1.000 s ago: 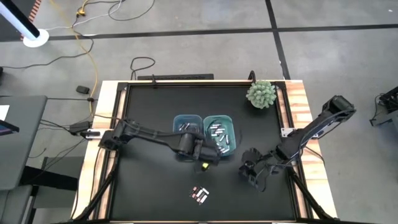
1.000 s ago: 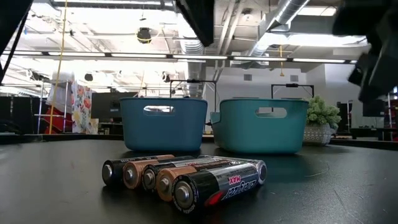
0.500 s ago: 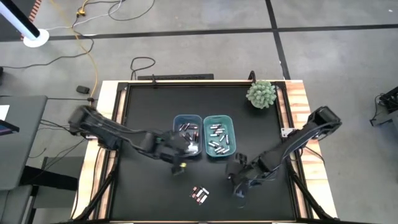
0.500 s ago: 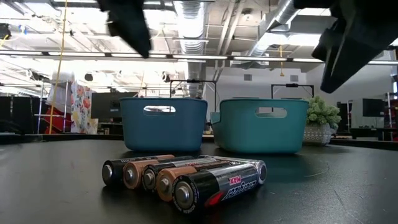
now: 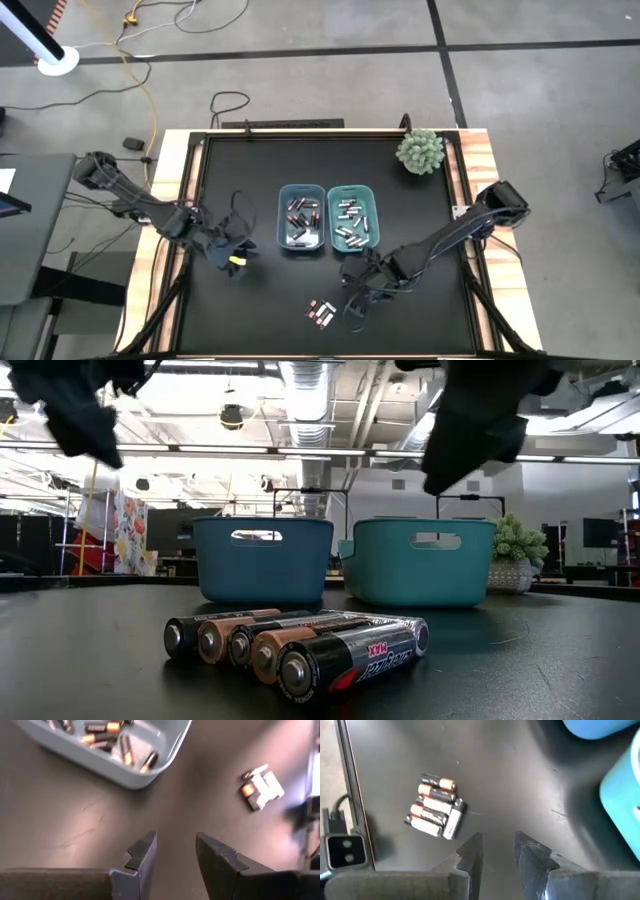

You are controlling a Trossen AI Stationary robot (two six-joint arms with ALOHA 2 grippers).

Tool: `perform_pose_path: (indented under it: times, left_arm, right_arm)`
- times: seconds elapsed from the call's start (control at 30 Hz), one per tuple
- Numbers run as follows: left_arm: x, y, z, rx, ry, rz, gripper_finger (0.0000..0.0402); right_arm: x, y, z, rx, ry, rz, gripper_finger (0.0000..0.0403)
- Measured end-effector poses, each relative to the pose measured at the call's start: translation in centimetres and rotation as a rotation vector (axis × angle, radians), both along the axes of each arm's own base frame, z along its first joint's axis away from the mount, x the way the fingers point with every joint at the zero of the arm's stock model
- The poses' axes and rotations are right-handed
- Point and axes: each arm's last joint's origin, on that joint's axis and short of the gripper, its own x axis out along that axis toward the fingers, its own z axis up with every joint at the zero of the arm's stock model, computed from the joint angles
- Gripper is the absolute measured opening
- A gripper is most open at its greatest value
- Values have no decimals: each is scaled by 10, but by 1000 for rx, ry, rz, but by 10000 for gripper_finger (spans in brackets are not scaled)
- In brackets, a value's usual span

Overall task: Sort batteries
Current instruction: Put the white battery into the green bin

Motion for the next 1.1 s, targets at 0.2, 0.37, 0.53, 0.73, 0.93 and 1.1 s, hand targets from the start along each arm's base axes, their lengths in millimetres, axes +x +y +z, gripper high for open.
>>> perform_pose_path:
  times: [0.2, 0.37, 0.53, 0.73, 0.93, 1.1]
  left_arm:
    - [-11, 4, -18, 85, 51, -74, 132]
    - [-6, 2, -22, 84, 53, -60, 132]
    - [5, -5, -23, 113, -6, -118, 132]
    - [17, -13, -27, 91, -53, -112, 132]
    - [21, -23, -29, 111, -84, -175, 132]
    - [17, -29, -29, 112, -88, -209, 132]
  right_arm:
    - [3, 1, 12, -23, 48, -1, 127]
    - [-1, 1, 26, -26, 110, -42, 127]
    - [-6, 10, 31, 18, 114, -94, 127]
    - [-16, 28, 31, 73, 115, -128, 127]
    - [-21, 33, 28, 105, 122, -174, 127]
    - [-10, 35, 15, 133, 105, -226, 127]
